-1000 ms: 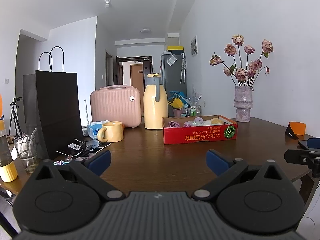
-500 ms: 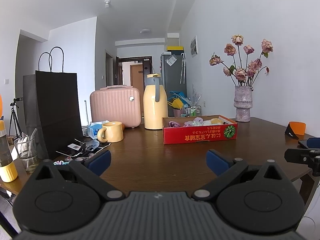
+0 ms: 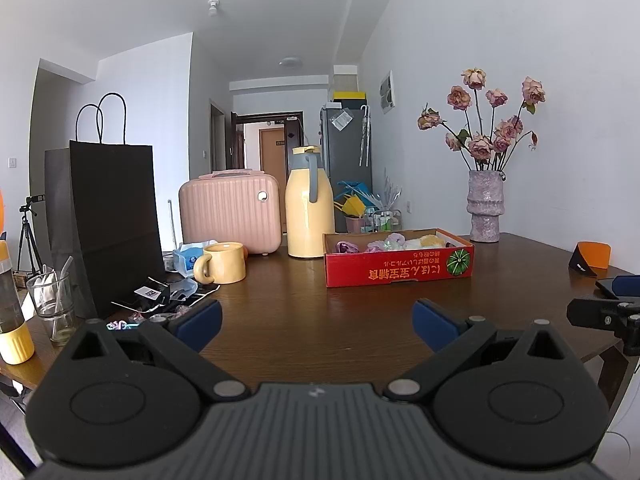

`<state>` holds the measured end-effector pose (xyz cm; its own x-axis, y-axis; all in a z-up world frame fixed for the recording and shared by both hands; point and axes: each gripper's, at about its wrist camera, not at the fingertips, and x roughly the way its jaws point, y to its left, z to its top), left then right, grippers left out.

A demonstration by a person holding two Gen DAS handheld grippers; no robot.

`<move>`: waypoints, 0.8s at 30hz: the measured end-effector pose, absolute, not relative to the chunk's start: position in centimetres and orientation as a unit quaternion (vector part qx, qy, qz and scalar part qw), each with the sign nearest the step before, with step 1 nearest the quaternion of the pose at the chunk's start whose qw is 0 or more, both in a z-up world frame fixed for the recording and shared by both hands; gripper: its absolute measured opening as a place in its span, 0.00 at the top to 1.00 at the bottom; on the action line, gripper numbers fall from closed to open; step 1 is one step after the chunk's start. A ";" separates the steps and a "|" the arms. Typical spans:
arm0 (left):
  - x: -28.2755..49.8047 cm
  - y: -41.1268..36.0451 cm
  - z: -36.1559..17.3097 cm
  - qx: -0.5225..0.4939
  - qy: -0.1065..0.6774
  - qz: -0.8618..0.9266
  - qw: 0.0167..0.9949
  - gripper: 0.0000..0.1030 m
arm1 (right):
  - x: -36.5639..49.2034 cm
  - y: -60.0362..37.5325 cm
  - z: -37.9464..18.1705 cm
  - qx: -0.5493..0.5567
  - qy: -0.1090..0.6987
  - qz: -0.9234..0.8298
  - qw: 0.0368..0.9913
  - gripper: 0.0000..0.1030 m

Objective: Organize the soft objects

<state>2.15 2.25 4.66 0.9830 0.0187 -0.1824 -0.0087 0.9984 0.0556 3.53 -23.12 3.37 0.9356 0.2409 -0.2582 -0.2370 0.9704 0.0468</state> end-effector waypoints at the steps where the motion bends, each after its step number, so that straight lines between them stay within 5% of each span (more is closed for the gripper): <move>1: 2.1 2.2 4.7 0.027 0.092 0.007 0.995 0.00 | 3.5 -23.1 3.4 0.007 0.132 0.122 0.984 0.07; 24: 2.2 2.3 4.5 0.028 0.089 0.003 0.996 0.00 | 3.5 -23.3 3.4 0.012 0.133 0.120 0.984 0.07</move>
<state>2.22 2.30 4.55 0.9841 0.0105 -0.1774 -0.0004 0.9984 0.0571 3.54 -23.32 3.40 0.9360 0.2388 -0.2588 -0.2324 0.9710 0.0554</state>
